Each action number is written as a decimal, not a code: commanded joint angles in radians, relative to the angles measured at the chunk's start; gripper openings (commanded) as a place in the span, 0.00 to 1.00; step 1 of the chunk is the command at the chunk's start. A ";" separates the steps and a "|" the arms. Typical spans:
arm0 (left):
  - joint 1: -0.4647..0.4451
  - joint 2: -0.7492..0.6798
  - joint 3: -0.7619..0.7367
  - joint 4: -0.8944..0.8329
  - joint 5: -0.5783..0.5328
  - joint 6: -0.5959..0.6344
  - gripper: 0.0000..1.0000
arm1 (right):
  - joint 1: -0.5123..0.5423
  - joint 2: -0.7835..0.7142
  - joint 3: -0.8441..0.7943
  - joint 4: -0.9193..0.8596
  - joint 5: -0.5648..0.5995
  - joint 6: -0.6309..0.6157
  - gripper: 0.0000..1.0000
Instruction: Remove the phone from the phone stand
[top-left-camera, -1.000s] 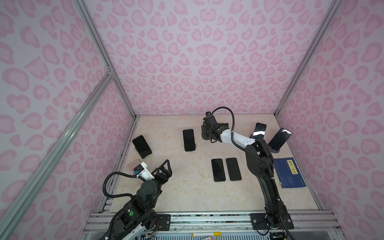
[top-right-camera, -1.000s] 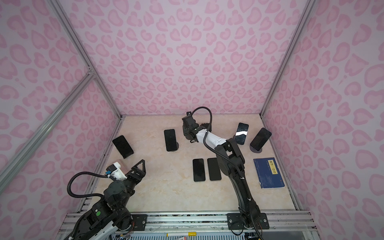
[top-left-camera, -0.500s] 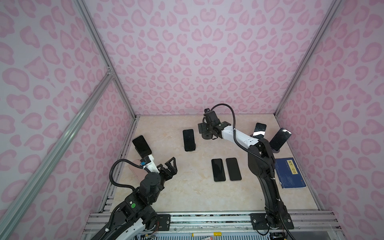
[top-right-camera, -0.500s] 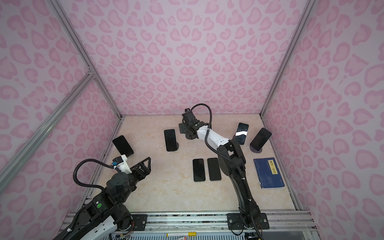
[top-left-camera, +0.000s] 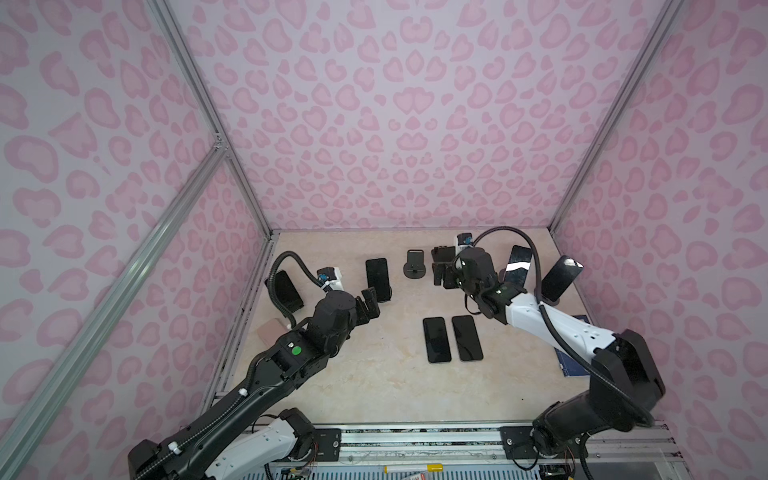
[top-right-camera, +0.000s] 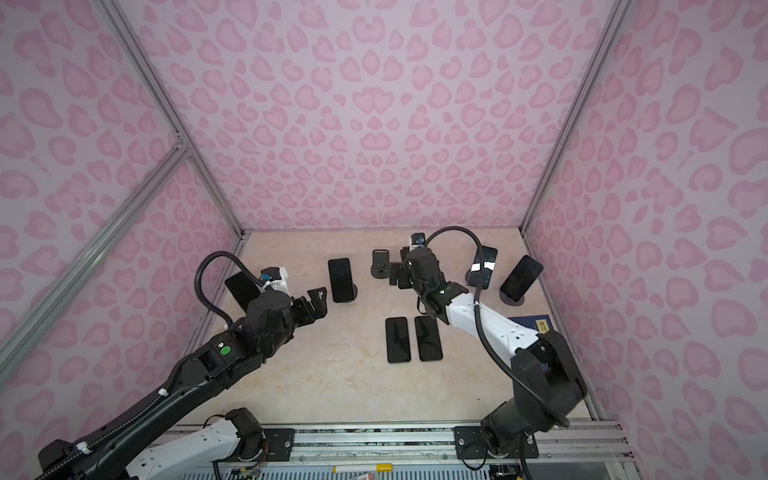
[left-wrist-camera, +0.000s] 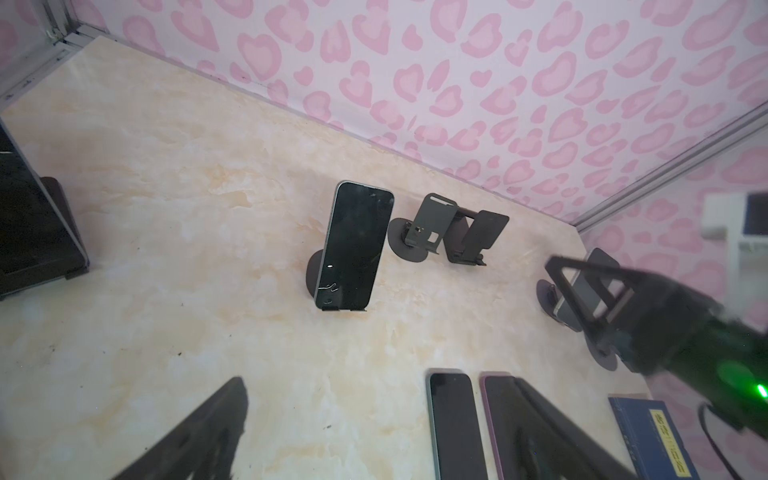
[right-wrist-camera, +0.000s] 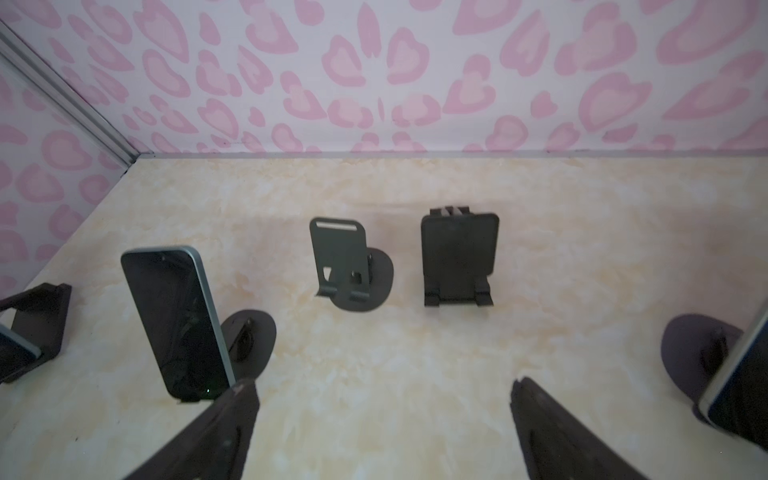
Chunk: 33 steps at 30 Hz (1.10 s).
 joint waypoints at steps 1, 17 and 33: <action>0.001 0.107 0.094 -0.035 -0.079 0.055 0.98 | 0.001 -0.126 -0.168 0.173 0.054 0.055 0.97; 0.041 0.716 0.584 -0.226 -0.170 0.078 0.97 | 0.039 -0.335 -0.573 0.462 0.233 0.054 0.95; 0.119 0.948 0.708 -0.191 -0.066 0.130 0.97 | 0.052 -0.220 -0.497 0.388 0.183 0.097 0.96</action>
